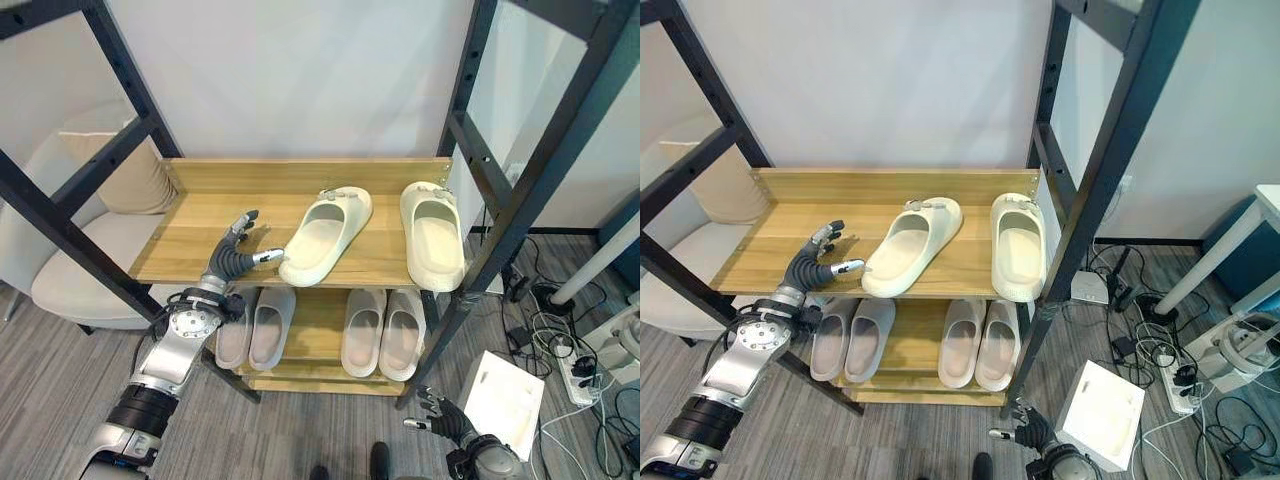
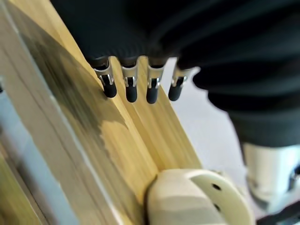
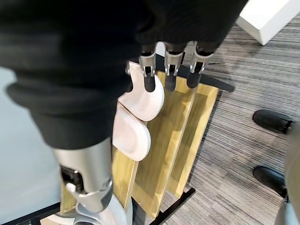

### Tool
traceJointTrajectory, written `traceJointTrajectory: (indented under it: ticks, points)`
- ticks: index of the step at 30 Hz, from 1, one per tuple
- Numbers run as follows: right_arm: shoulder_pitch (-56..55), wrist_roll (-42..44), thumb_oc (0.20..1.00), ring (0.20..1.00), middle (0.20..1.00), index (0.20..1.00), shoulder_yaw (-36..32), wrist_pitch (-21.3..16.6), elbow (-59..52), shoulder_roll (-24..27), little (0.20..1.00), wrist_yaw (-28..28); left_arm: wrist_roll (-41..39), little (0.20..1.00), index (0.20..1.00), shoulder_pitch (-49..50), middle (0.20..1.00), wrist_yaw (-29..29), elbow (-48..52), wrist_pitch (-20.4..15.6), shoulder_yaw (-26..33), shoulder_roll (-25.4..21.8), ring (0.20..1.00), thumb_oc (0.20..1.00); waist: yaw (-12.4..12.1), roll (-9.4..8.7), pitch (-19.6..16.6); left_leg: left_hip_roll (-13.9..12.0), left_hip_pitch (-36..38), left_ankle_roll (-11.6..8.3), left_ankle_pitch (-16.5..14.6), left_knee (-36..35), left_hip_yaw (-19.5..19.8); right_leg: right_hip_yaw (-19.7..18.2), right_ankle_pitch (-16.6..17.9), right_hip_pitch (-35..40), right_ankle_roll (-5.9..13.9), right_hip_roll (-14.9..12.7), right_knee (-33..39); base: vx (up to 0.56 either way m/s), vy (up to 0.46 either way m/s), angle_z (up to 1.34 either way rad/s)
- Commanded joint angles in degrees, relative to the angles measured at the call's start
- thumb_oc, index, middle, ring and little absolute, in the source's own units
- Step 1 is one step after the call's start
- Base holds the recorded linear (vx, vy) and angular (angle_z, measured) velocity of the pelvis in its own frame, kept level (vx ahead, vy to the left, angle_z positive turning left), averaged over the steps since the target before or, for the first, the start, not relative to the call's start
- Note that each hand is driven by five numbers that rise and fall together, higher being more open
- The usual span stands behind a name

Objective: Arrange the slippers neatly on the shoe rack.

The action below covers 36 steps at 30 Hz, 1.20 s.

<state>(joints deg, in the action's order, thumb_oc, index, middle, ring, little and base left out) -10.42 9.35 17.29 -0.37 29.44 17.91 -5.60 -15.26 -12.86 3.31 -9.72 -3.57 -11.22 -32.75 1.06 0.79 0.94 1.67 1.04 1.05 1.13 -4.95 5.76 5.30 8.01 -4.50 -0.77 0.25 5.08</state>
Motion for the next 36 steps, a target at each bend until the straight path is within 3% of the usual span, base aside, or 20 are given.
traceJointTrajectory:
  ticks: [1,12,16,28,32,34,36]
  points:
    - [0.3,-1.3,1.000,1.000,1.000,1.000,-0.5,-0.4,-2.2,0.6,1.000,-0.9,-9.4,1.000,1.000,-2.1,1.000,-3.7,-1.9,0.0,-1.9,0.6,1.000,1.000,0.7,-0.27,0.3,1.0,-0.6,0.75,-4.3,0.0,-0.4,2.2,-8.3,4.7,3.97,-0.6,-0.1,0.00,0.000,0.00]
    - [0.6,-0.6,1.000,1.000,1.000,1.000,1.4,-0.6,-3.4,0.4,1.000,0.2,-15.9,1.000,1.000,-7.5,1.000,-0.1,-3.8,-0.1,-5.7,7.2,1.000,1.000,1.6,0.14,0.3,0.9,-1.0,0.72,-4.2,0.0,-0.9,1.7,-8.5,4.2,3.81,-0.5,-0.1,0.00,0.000,0.00]
    - [0.0,-0.2,1.000,1.000,1.000,1.000,2.0,-0.1,-4.0,0.9,1.000,0.9,-23.4,1.000,1.000,-10.7,1.000,0.7,-4.4,0.7,-9.2,10.7,1.000,1.000,2.7,0.53,0.7,0.7,-0.9,0.68,-4.3,0.0,-1.3,1.2,-8.8,4.2,3.70,-0.3,-0.1,0.01,-0.023,-0.03]
    - [0.8,1.5,1.000,1.000,1.000,1.000,3.5,-0.1,-3.7,1.1,1.000,2.5,-26.7,1.000,1.000,-17.8,1.000,4.8,-7.3,0.1,-13.2,15.9,1.000,1.000,4.0,0.99,1.3,0.6,-0.7,0.50,-4.2,0.0,-1.8,0.8,-9.1,4.1,3.52,-0.1,-0.1,0.01,-0.012,-0.01]
    - [1.1,2.0,1.000,1.000,1.000,1.000,3.9,-0.6,-3.2,0.9,1.000,3.1,-22.6,1.000,1.000,-19.9,1.000,6.4,-7.9,-0.4,-13.0,15.5,1.000,1.000,4.1,0.91,1.4,0.6,-0.6,0.50,-4.3,0.0,-1.9,0.8,-9.3,4.3,3.53,-0.1,-0.1,0.00,0.000,0.00]
    - [1.2,2.2,1.000,1.000,1.000,1.000,3.9,-1.7,-2.7,0.3,1.000,3.8,-12.3,1.000,1.000,-20.6,1.000,10.5,-7.8,-1.4,-11.5,13.9,1.000,1.000,3.7,0.74,1.4,0.6,-0.5,0.53,-4.3,0.0,-1.7,1.0,-9.4,4.6,3.45,-0.1,-0.1,0.00,0.000,0.00]
    - [1.3,2.2,1.000,1.000,1.000,1.000,4.0,-1.9,-2.6,0.2,1.000,4.2,-9.9,1.000,1.000,-20.6,1.000,12.1,-7.7,-1.6,-10.6,13.8,1.000,1.000,3.7,0.64,1.4,0.6,-0.4,0.51,-4.3,0.0,-1.5,1.2,-9.4,4.7,3.42,-0.1,-0.1,0.00,0.000,0.00]
